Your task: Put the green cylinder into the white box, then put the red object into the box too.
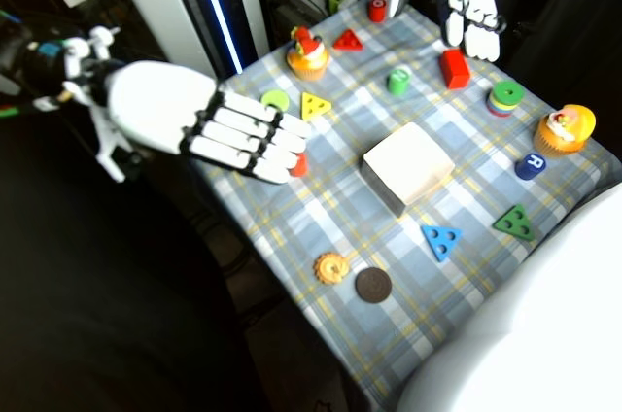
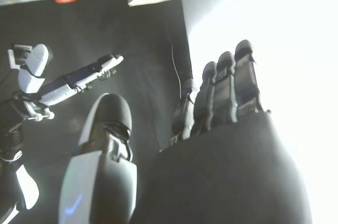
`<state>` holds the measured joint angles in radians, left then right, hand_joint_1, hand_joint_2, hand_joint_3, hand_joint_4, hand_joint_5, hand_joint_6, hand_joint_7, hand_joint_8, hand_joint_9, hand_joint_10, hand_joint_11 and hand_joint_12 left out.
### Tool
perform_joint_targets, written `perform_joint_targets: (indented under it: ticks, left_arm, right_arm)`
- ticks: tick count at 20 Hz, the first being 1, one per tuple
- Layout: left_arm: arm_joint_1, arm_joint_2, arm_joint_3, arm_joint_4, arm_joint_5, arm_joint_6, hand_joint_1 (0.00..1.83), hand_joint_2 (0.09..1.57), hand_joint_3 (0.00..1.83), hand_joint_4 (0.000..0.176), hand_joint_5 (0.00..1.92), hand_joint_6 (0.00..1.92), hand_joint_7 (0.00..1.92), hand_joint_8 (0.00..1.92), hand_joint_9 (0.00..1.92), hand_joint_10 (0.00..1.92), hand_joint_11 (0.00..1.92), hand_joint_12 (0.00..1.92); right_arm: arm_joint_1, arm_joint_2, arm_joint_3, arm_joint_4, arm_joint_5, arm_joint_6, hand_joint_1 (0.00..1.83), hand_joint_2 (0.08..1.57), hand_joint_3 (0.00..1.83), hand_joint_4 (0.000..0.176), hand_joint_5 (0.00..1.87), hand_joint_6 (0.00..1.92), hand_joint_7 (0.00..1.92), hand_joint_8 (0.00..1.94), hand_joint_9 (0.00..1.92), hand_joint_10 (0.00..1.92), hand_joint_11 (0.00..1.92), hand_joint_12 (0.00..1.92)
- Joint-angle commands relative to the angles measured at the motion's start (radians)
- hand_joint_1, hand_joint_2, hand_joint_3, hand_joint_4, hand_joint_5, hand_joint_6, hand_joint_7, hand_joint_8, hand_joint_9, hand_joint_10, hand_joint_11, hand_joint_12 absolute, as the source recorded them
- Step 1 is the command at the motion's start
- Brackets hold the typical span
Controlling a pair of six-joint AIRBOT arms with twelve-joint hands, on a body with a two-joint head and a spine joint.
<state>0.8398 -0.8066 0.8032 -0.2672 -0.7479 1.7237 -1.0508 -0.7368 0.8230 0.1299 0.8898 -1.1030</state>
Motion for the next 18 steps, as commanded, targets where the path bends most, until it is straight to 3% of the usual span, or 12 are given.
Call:
perform_joint_targets:
  ticks: [1,3,5,6,7,9,10,11,13,15,18]
  left_arm:
    - [-0.007,-0.004,-0.002,0.012,-0.108,-0.006,0.69,1.07,0.01,0.133,0.0,0.0,0.0,0.0,0.03,0.06,0.0,0.83]
    - [0.008,-0.008,-0.004,0.011,-0.095,0.0,0.69,1.06,0.0,0.127,0.0,0.0,0.04,0.01,0.05,0.06,0.0,0.84]
    - [0.015,-0.015,-0.003,-0.006,-0.076,0.023,0.72,1.05,0.0,0.103,0.01,0.0,0.11,0.01,0.09,0.06,0.0,0.82]
    - [0.024,-0.025,-0.002,-0.028,-0.066,0.049,0.78,1.05,0.0,0.096,0.06,0.01,0.17,0.02,0.13,0.08,0.0,0.95]
    - [0.03,-0.035,-0.002,-0.057,-0.065,0.085,0.82,1.05,0.0,0.1,0.1,0.02,0.2,0.02,0.15,0.08,0.0,1.03]
    - [0.041,-0.055,0.002,-0.101,-0.058,0.145,0.89,1.06,0.0,0.063,0.19,0.03,0.26,0.02,0.17,0.11,0.0,1.02]
    - [0.041,-0.065,0.009,-0.109,-0.048,0.152,0.92,1.07,0.0,0.056,0.2,0.02,0.28,0.01,0.17,0.12,0.0,0.98]
    - [0.041,-0.074,0.016,-0.114,-0.039,0.152,0.93,1.07,0.0,0.07,0.22,0.01,0.3,0.01,0.14,0.23,0.0,0.99]
    - [0.042,-0.091,0.032,-0.131,-0.026,0.152,0.93,1.08,0.0,0.077,0.24,0.0,0.32,0.0,0.07,0.4,0.0,0.91]
    - [0.048,-0.107,0.046,-0.15,-0.017,0.153,0.95,1.09,0.0,0.054,0.28,0.01,0.36,0.01,0.01,0.66,0.0,0.97]
    - [0.055,-0.13,0.063,-0.186,0.0,0.177,0.9,1.14,0.01,0.064,0.29,0.01,0.36,0.01,0.0,0.68,0.0,0.94]
  right_arm:
    - [0.01,-0.001,0.005,0.009,0.127,-0.004,0.55,1.2,0.04,0.0,0.0,0.0,0.0,0.0,0.0,0.0,0.0,0.0]
    - [0.01,-0.009,0.008,0.015,0.136,-0.004,0.54,1.2,0.03,0.0,0.0,0.0,0.0,0.0,0.0,0.0,0.0,0.0]
    - [0.01,-0.01,0.008,0.02,0.141,-0.004,0.58,1.19,0.02,0.0,0.0,0.0,0.0,0.0,0.0,0.0,0.0,0.0]
    - [0.01,-0.011,0.008,0.02,0.142,-0.004,0.58,1.2,0.03,0.0,0.0,0.0,0.0,0.0,0.0,0.0,0.01,0.0]
    - [0.01,-0.012,0.008,0.021,0.143,-0.004,0.56,1.21,0.03,0.0,0.0,0.0,0.0,0.0,0.0,0.0,0.0,0.0]
    - [0.01,-0.013,0.008,0.022,0.144,-0.003,0.52,1.22,0.03,0.0,0.0,0.0,0.0,0.0,0.0,0.0,0.0,0.0]
    - [0.01,-0.013,0.009,0.023,0.144,-0.001,0.54,1.22,0.02,0.0,0.0,0.0,0.0,0.0,0.0,0.0,0.0,0.0]
    - [0.01,-0.015,0.01,0.024,0.146,0.001,0.55,1.22,0.02,0.0,0.0,0.0,0.0,0.0,0.0,0.0,0.0,0.0]
    - [0.009,-0.017,0.011,0.025,0.149,0.005,0.54,1.22,0.02,0.0,0.0,0.0,0.0,0.0,0.0,0.0,0.0,0.0]
    - [0.009,-0.019,0.013,0.025,0.153,0.012,0.51,1.22,0.02,0.0,0.0,0.0,0.0,0.0,0.0,0.0,0.0,0.0]
    - [0.009,-0.025,0.016,0.025,0.154,0.024,0.5,1.22,0.02,0.0,0.0,0.0,0.0,0.0,0.0,0.0,0.0,0.0]
